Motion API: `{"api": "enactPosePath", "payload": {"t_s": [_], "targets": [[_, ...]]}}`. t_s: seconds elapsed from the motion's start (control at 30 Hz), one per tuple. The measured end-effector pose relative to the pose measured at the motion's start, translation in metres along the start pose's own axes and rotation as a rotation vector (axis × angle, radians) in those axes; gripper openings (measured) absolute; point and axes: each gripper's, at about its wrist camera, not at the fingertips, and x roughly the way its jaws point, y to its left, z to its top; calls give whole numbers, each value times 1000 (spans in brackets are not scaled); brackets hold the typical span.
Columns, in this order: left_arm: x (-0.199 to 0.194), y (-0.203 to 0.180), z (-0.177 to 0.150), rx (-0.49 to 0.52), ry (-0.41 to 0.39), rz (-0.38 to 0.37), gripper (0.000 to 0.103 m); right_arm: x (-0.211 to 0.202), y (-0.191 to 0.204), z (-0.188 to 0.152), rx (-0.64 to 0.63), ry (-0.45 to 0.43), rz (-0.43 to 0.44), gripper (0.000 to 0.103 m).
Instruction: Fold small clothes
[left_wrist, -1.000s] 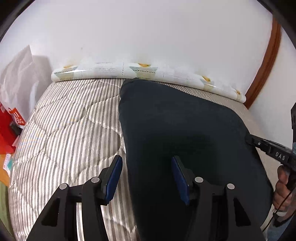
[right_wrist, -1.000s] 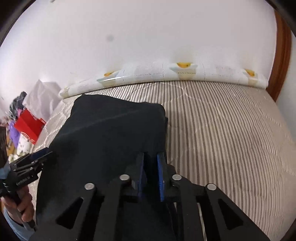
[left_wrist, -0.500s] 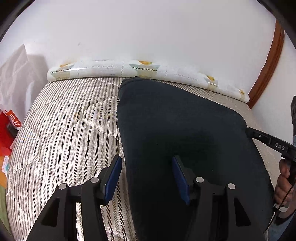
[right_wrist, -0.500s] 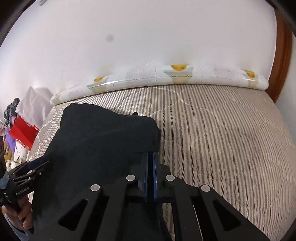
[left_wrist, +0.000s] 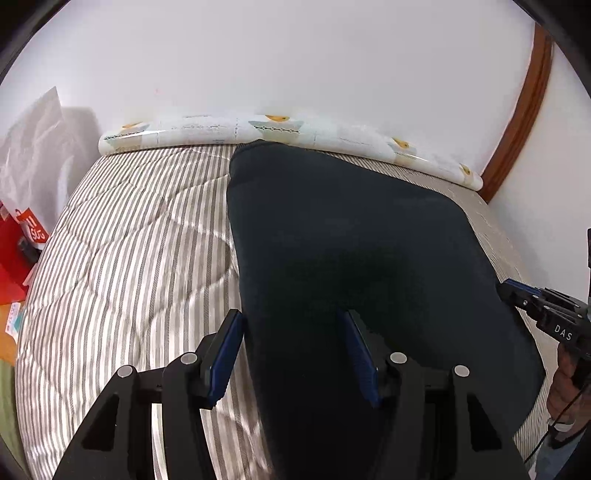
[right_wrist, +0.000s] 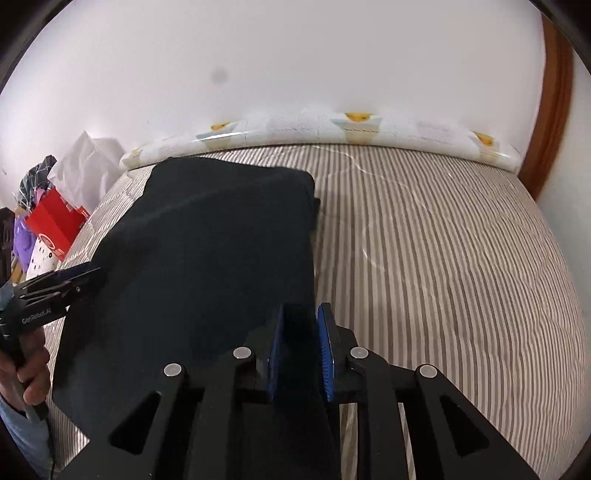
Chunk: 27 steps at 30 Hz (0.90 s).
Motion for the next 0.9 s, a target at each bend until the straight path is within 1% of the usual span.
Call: {"api": "enactPosePath", "payload": {"t_s": [0.07, 0.13, 0.27, 0.33, 0.4, 0.47, 0.5, 0.53, 0.57, 0.7, 0.73, 0.8, 0.83, 0.87, 0.9], "targets": [[-9, -3, -9, 5, -4, -2, 53, -7, -1, -7, 19, 1, 4, 19], [-16, -4, -15, 1, -8, 0, 53, -16, -1, -16, 28, -9, -20, 19], [-35, -5, -30, -9, -6, 1, 53, -35, -1, -28, 56, -24, -25, 19], [-47, -7, -35, -10, -10, 14, 53, -50, 2, -33, 53, -42, -56, 20], [-62, -10, -39, -6, -19, 22, 53, -68, 6, -37, 49, -63, -81, 24], [-80, -16, -44, 2, -45, 40, 53, -84, 9, -41, 49, -87, -101, 34], [-87, -18, -45, 2, -57, 50, 56, -97, 11, -46, 52, -111, -114, 37], [-96, -21, -48, 3, -74, 58, 60, -106, 12, -51, 57, -128, -123, 43], [-109, -24, -53, 4, -97, 61, 61, -111, 13, -55, 62, -137, -127, 47], [-144, -34, -70, 25, -144, 83, 63, -142, 19, -77, 77, -151, -132, 50], [-150, -37, -74, 22, -155, 88, 68, -149, 21, -82, 68, -150, -137, 50], [-166, -42, -84, 14, -175, 82, 72, -162, 26, -92, 58, -157, -153, 51], [-173, -44, -88, 15, -184, 76, 74, -168, 28, -96, 56, -164, -164, 54], [-181, -47, -93, 17, -194, 75, 74, -175, 31, -102, 55, -172, -171, 63], [-189, -51, -99, 19, -203, 79, 76, -183, 34, -109, 55, -178, -175, 69]]}}
